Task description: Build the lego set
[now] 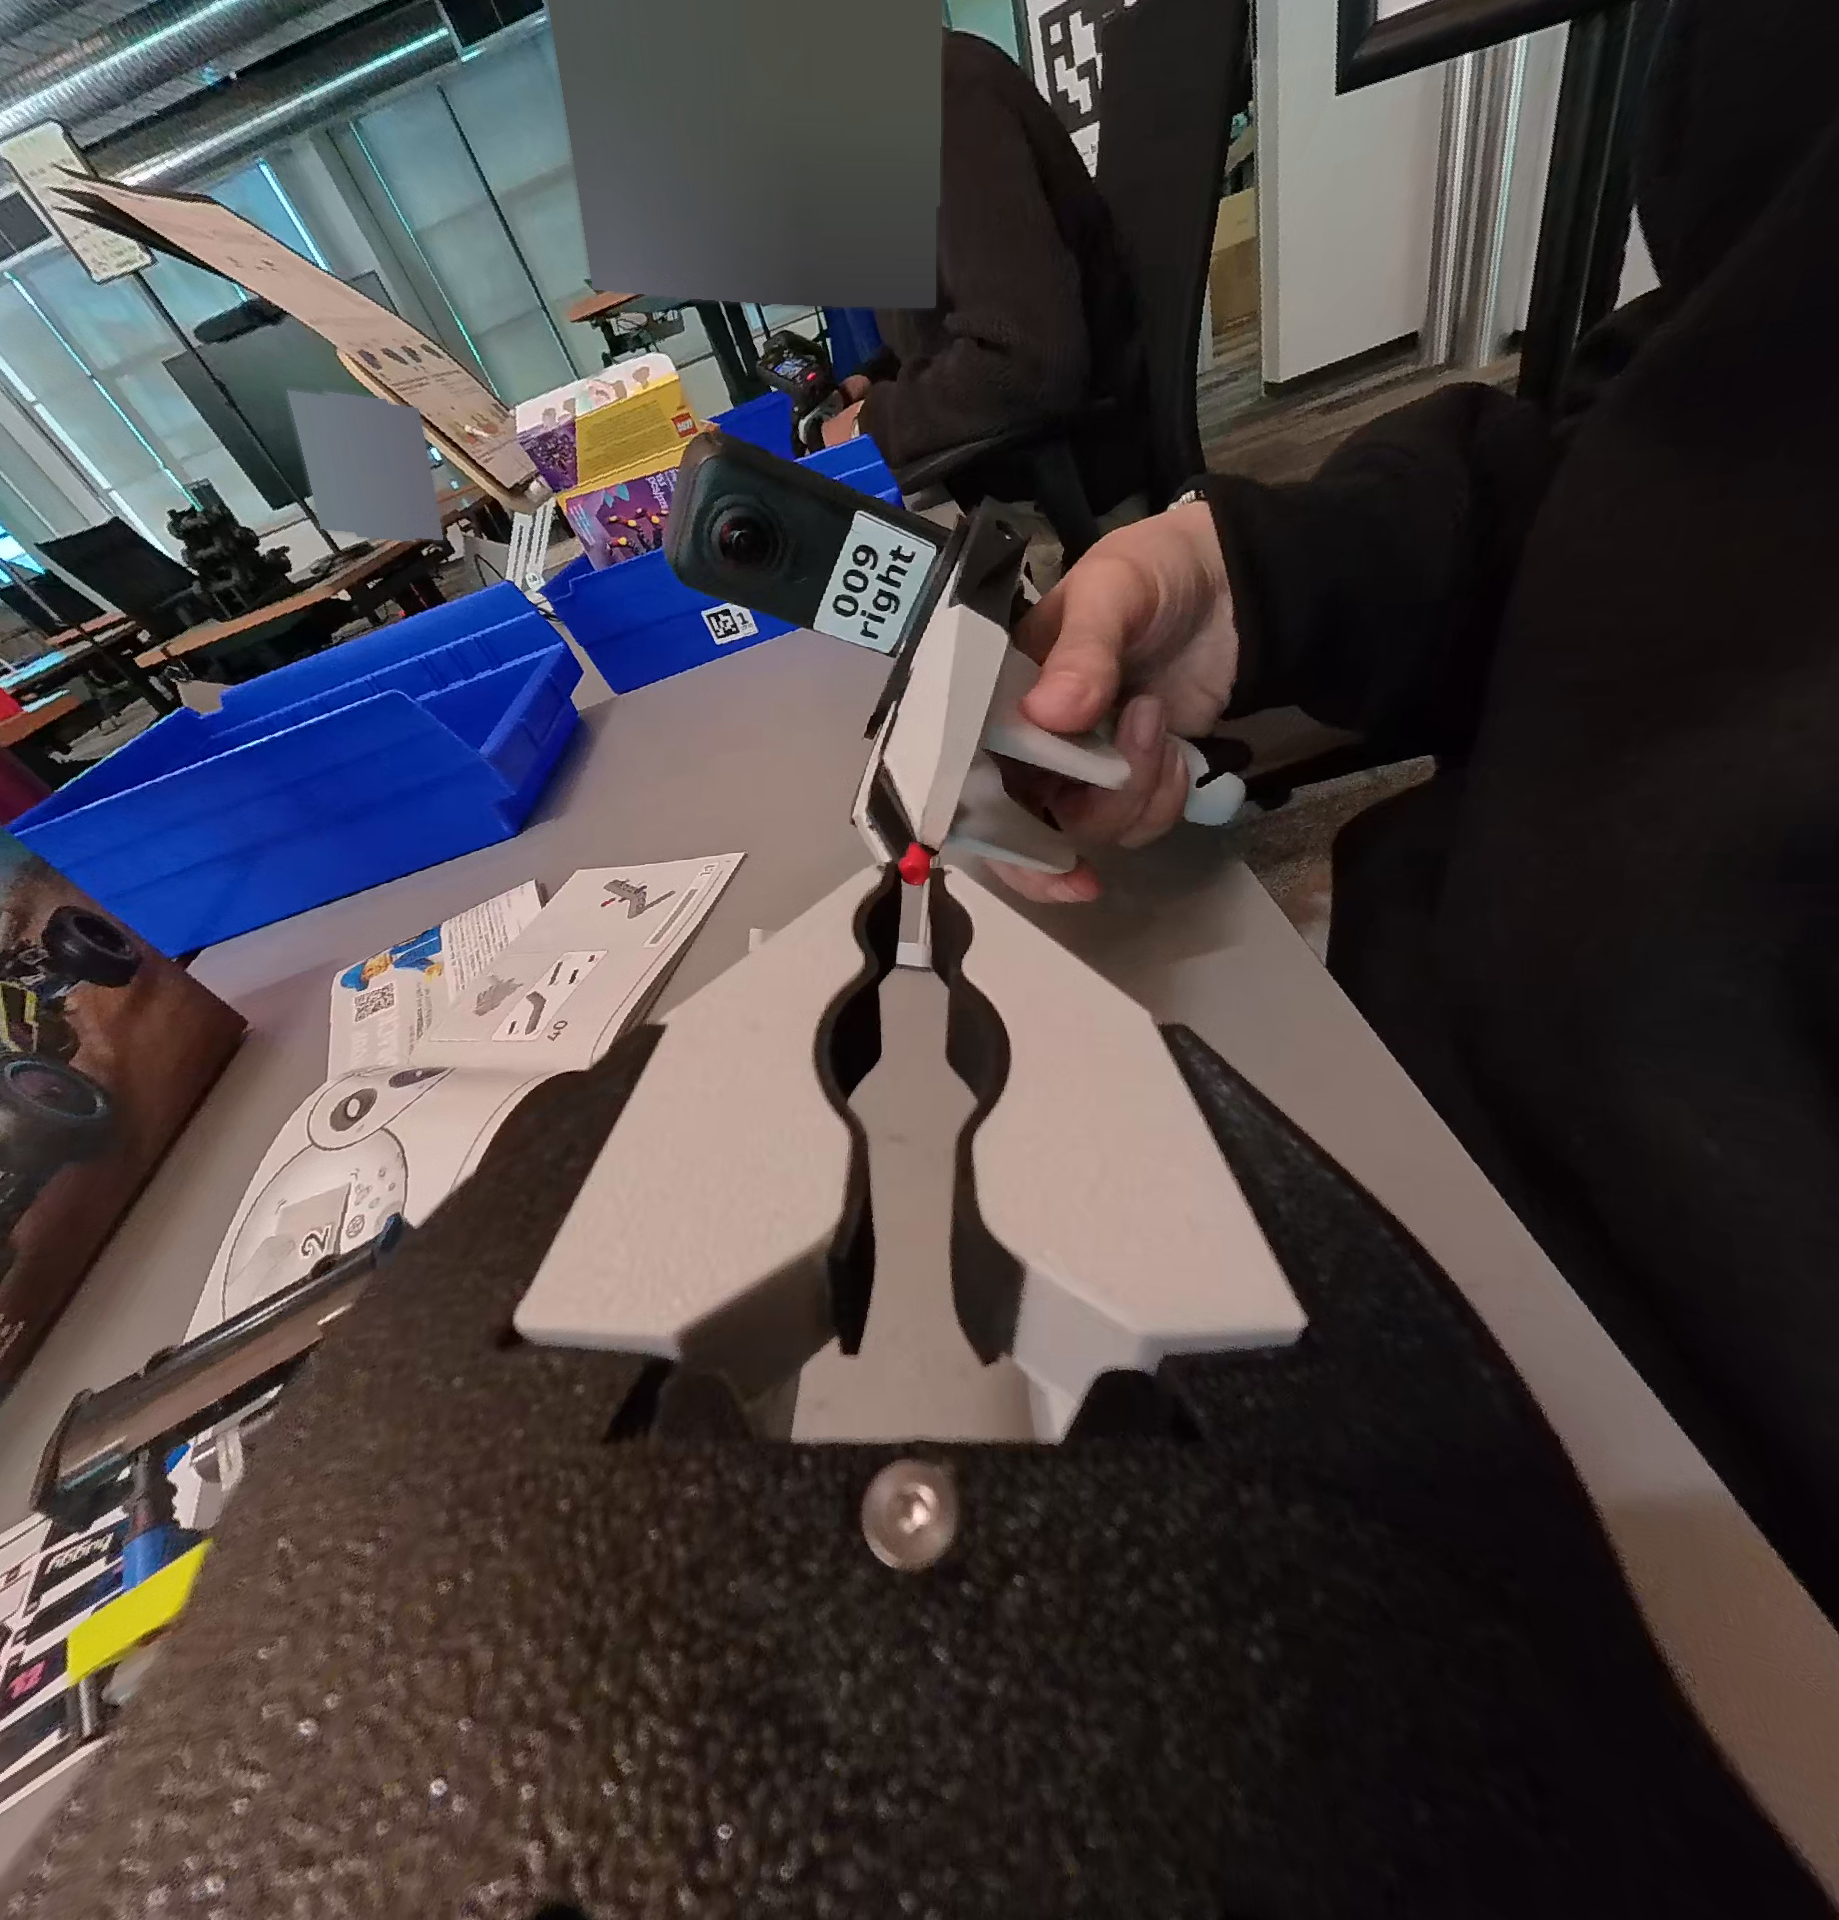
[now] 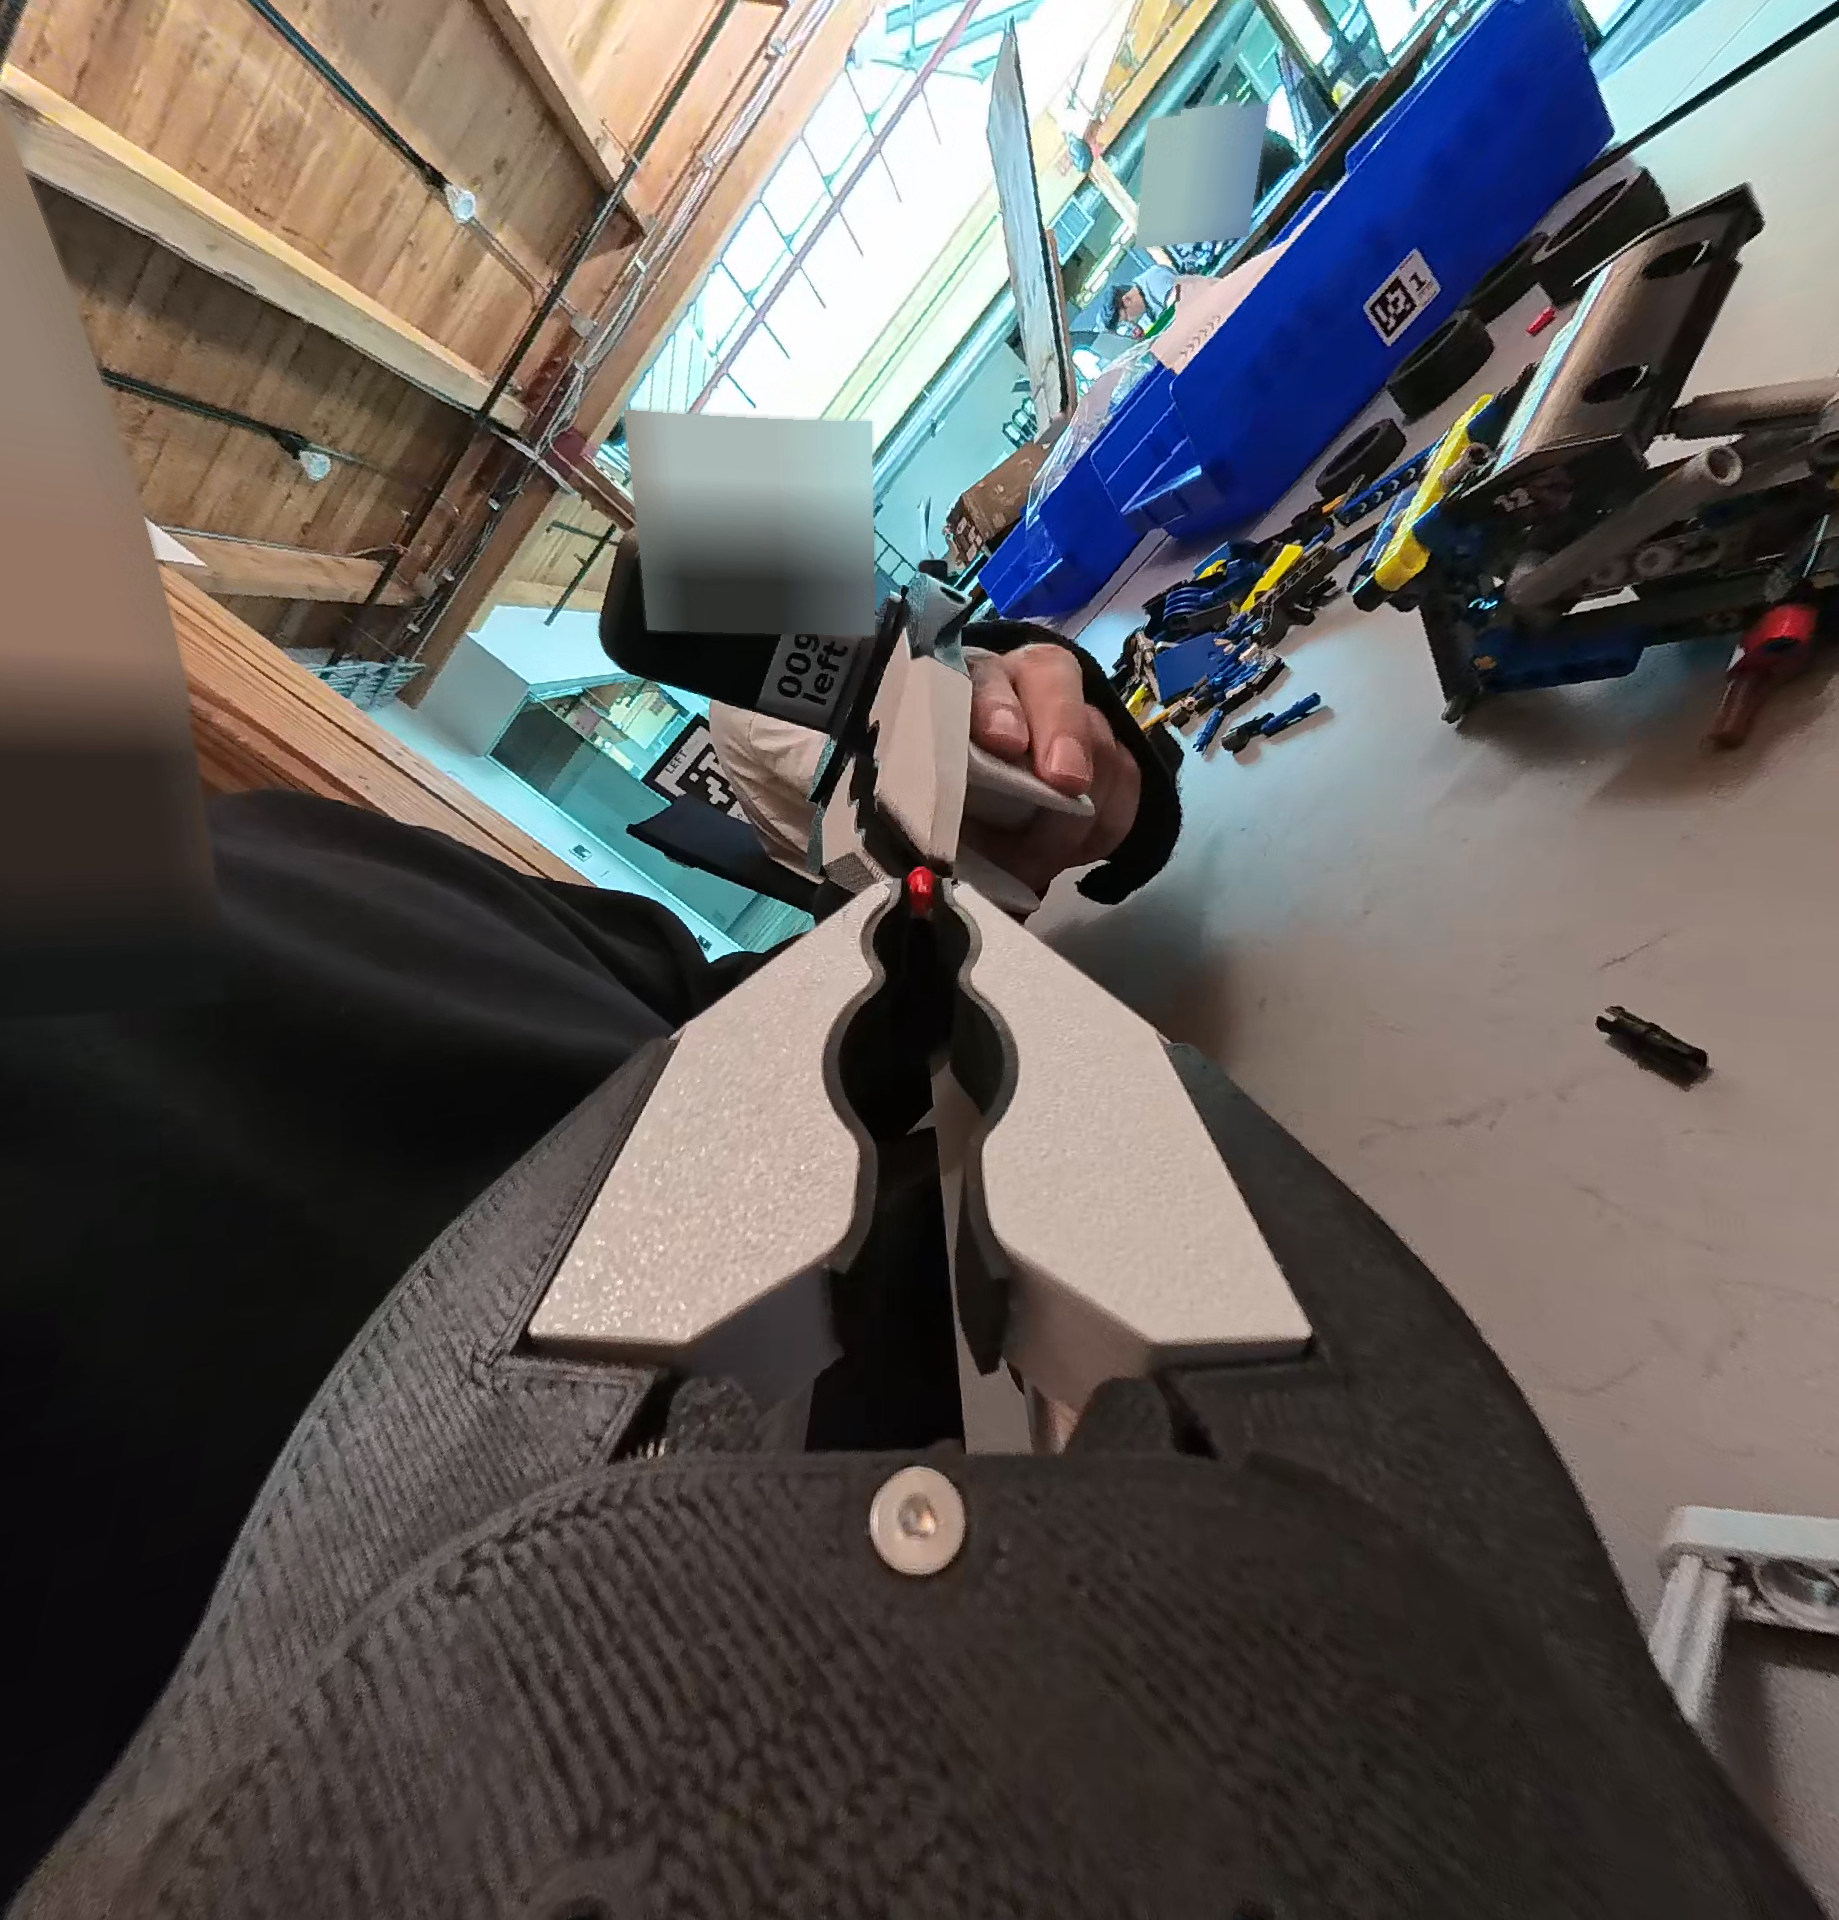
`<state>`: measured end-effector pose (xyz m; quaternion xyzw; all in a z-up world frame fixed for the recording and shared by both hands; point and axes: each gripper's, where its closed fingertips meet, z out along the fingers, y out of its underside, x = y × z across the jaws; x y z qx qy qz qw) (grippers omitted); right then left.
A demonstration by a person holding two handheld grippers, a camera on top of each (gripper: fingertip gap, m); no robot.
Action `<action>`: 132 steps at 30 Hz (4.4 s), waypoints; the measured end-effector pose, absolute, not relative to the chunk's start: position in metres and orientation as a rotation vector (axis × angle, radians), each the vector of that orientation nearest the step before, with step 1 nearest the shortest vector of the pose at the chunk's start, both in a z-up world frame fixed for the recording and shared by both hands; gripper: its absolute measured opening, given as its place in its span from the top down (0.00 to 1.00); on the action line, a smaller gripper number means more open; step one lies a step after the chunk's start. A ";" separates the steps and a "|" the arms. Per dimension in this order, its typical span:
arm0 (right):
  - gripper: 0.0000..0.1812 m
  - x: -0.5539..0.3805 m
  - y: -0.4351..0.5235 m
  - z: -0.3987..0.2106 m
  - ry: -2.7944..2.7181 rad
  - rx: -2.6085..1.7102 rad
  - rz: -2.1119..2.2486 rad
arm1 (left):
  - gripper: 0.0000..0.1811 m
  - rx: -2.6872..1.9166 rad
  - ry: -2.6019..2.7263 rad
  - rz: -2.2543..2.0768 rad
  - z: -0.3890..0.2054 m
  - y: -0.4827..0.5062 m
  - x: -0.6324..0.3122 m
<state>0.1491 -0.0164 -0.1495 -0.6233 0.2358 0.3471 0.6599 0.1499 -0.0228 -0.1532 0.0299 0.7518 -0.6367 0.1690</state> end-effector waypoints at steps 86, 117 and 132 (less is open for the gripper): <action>0.99 0.150 -0.013 -0.155 0.542 -1.445 0.760 | 0.99 0.014 2.164 -1.814 -0.159 -0.020 0.152; 0.96 0.217 -0.091 -0.247 0.692 -2.140 0.104 | 0.99 -0.127 2.195 -1.675 -0.177 -0.011 0.172; 0.97 0.189 -0.050 -0.165 0.548 -1.453 0.762 | 0.99 -0.237 2.097 -1.764 -0.157 -0.046 0.196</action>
